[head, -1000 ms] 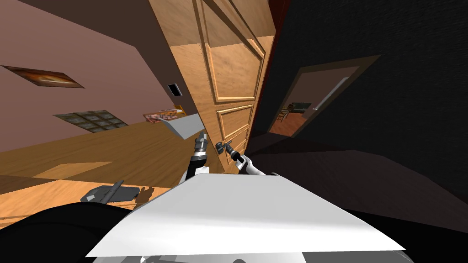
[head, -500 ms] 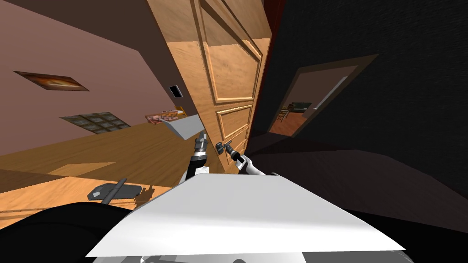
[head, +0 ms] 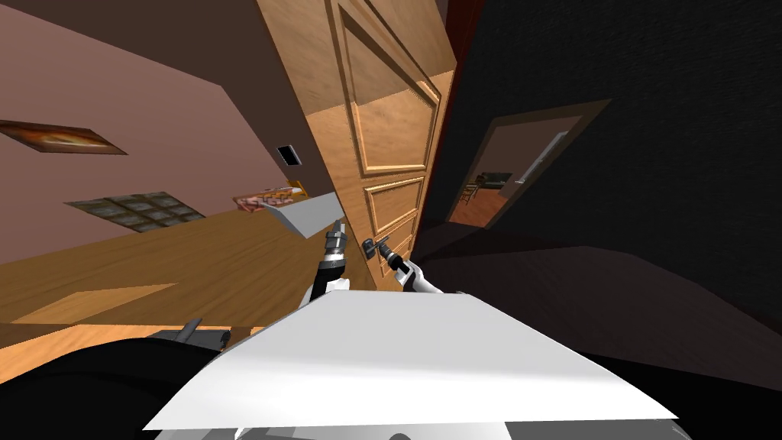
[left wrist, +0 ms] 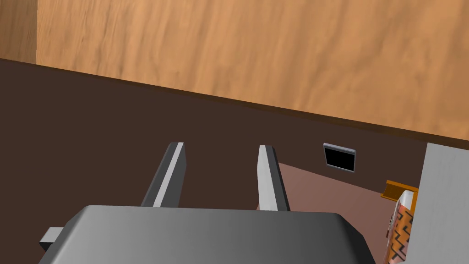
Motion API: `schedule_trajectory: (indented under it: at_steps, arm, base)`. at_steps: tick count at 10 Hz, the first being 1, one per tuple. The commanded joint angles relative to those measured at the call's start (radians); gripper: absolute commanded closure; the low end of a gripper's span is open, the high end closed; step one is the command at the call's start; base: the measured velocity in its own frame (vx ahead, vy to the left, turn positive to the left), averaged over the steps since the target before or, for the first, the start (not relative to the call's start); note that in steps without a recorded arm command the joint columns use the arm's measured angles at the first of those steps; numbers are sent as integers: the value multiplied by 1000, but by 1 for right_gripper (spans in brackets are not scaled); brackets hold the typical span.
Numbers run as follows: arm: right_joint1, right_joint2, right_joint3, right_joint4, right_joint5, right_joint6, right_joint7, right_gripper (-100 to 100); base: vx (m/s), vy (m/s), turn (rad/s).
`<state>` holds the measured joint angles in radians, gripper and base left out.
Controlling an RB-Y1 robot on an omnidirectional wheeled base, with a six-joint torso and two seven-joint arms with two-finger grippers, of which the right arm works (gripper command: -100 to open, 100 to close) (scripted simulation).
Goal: Push the door open
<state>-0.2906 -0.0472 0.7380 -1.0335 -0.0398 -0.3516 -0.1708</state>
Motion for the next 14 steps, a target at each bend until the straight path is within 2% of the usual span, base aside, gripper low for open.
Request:
schedule_trajectory:
  at_steps: [1,8,14]
  arm:
    - [3,-2,-17,-6,15,0,-5,100]
    - [62,-8,-81,-59,98,20,-33,100]
    - [127,12,-150,-116,187,42,-64,100]
  base:
    - [135,184,-103]
    - [108,190,-136]
    - [128,227,-178]
